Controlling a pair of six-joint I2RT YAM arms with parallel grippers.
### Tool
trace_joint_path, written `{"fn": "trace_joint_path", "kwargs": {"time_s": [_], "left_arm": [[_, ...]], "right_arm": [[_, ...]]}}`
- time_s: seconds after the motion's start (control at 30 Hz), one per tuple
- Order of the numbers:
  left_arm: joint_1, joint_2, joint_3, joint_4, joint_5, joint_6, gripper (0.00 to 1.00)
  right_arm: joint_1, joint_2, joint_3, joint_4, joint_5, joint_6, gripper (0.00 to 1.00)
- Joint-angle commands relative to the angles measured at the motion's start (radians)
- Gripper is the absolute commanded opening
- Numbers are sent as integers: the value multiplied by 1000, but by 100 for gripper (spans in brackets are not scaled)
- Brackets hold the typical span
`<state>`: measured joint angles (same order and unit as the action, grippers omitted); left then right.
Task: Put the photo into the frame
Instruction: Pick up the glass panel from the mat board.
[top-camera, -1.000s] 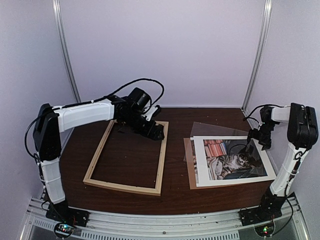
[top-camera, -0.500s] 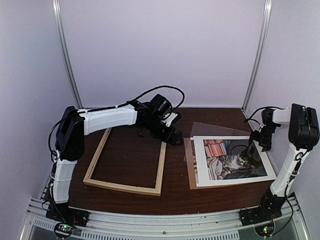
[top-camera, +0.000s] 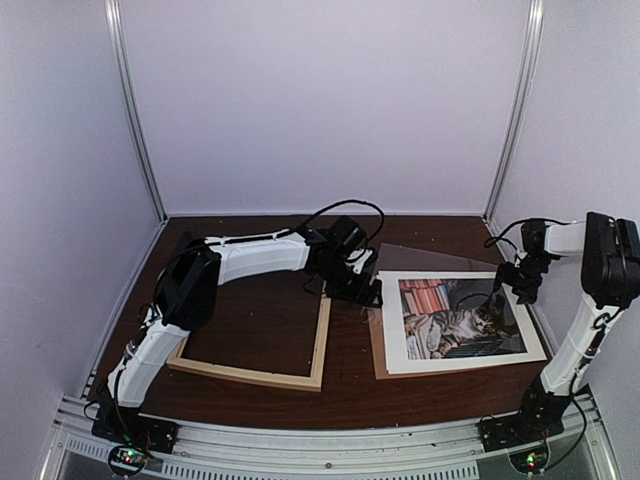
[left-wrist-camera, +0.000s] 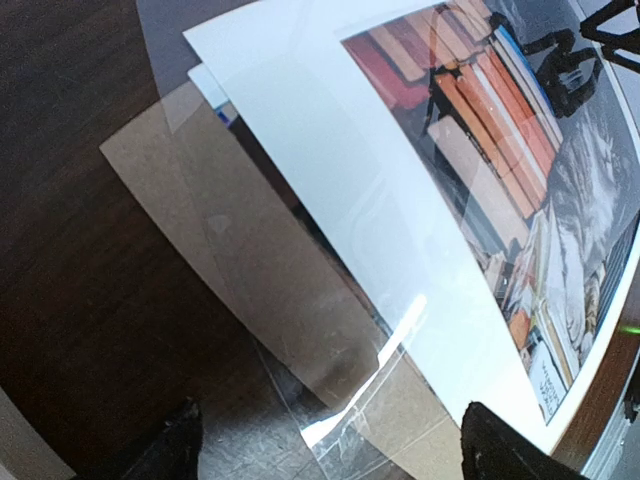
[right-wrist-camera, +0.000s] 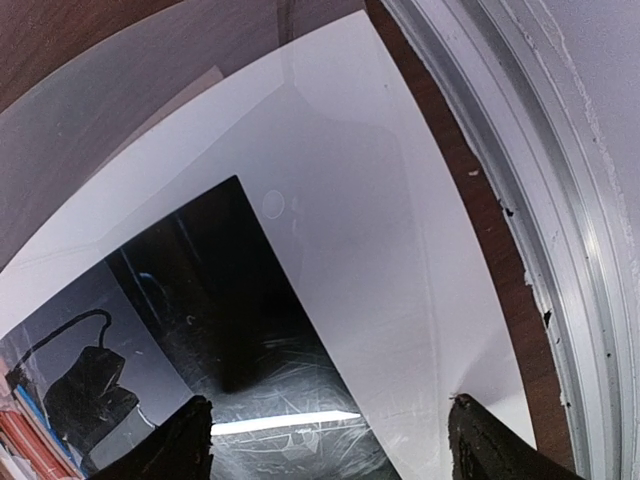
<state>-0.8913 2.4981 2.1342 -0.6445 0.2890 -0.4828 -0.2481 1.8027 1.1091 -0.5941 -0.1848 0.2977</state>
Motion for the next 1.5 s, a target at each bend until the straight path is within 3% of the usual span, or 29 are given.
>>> {"fn": "trace_joint_path", "kwargs": {"time_s": [0.0,0.83,1.2,1.47], "left_arm": [[0,17,33,13,-82,-53,90],[2,15,-56,77,-29,-141,80],[7,-9,-88,87,-53,-144,80],[24,-44,-156,194,21,-166,85]], "right_arm": [[26,-6,-47,-20,-107,32,80],[26,-49,-79,50,-281,70,70],[26,-112,-80,52,-332,71,66],[26,-128,-81,52,-353,70,66]]}}
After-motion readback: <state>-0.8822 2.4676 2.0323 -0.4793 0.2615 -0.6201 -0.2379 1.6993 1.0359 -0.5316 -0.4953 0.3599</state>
